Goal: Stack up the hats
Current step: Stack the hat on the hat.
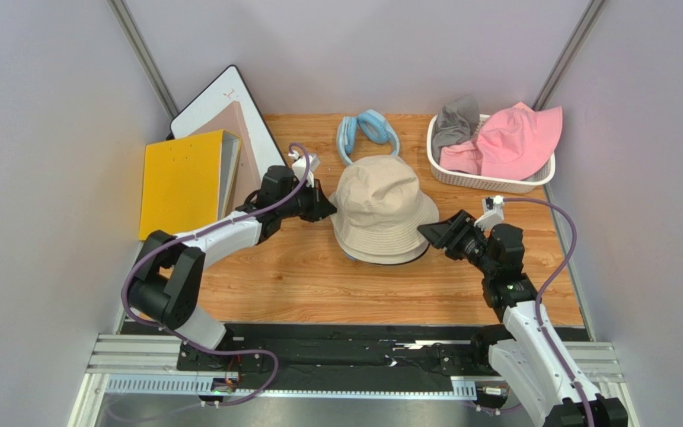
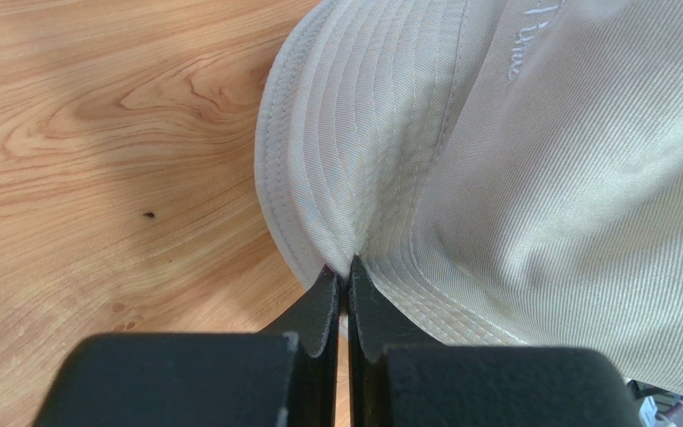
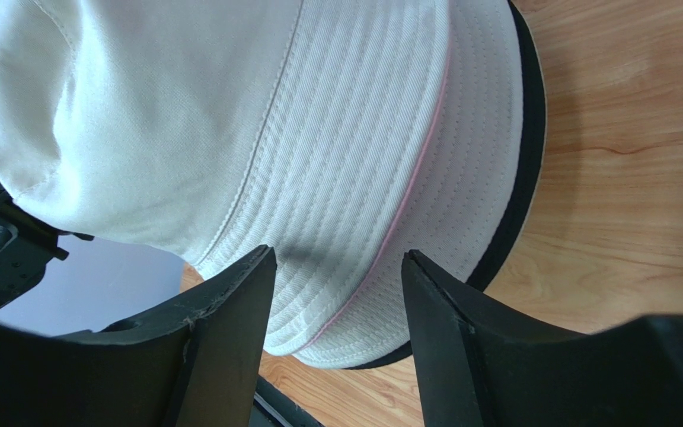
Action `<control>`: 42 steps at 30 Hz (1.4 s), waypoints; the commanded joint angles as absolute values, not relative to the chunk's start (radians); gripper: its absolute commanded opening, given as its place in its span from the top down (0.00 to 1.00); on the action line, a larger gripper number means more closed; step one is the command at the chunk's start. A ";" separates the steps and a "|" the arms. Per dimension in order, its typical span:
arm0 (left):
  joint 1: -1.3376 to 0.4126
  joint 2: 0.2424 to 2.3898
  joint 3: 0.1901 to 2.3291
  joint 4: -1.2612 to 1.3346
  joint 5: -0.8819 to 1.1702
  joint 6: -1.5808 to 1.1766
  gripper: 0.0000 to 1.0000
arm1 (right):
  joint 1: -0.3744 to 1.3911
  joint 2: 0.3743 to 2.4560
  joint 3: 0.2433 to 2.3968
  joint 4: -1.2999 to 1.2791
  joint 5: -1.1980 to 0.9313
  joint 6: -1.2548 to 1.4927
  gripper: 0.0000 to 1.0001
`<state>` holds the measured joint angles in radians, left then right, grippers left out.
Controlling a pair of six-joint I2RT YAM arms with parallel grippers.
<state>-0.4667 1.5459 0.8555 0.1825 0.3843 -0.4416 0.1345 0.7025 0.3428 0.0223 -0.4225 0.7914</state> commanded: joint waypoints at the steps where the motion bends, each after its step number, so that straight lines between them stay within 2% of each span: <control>1: -0.465 1.520 0.842 0.160 0.383 -0.433 1.00 | 0.133 0.730 0.328 0.172 -0.448 0.836 0.44; 6: -0.466 1.525 0.842 0.161 0.380 -0.434 1.00 | 0.133 0.779 0.336 0.154 -0.423 0.819 0.70; 7: -0.468 1.526 0.841 0.163 0.380 -0.436 1.00 | 0.133 0.791 0.334 0.149 -0.419 0.815 0.87; 8: -0.468 1.528 0.841 0.163 0.377 -0.436 1.00 | 0.133 0.814 0.331 0.143 -0.416 0.812 0.94; 9: -0.468 1.528 0.838 0.164 0.377 -0.437 1.00 | 0.135 0.825 0.331 0.126 -0.399 0.807 1.00; 10: -0.468 1.529 0.833 0.164 0.376 -0.439 1.00 | 0.133 0.834 0.328 0.115 -0.387 0.801 1.00; 16: -0.466 1.552 0.825 0.158 0.350 -0.443 1.00 | 0.133 0.907 0.308 0.022 -0.313 0.743 1.00; 29: -0.468 1.635 0.856 0.157 0.321 -0.446 1.00 | 0.135 1.057 0.314 0.029 -0.195 0.687 1.00; 37: -0.468 1.638 0.884 0.092 0.276 -0.416 1.00 | 0.135 1.003 0.351 -0.058 -0.195 0.657 1.00; 38: -0.468 1.632 0.884 0.092 0.279 -0.417 1.00 | 0.135 0.979 0.359 -0.104 -0.204 0.646 0.95; 39: -0.468 1.623 0.890 0.086 0.281 -0.413 1.00 | 0.135 0.916 0.376 -0.139 -0.207 0.628 0.78; 42: -0.466 1.620 0.943 0.025 0.279 -0.385 1.00 | 0.129 0.800 0.465 -0.296 -0.204 0.578 0.46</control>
<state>-0.4717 1.6085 0.8948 0.1890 0.3470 -0.4583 0.1410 0.9257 0.3740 -0.0120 -0.2844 0.6968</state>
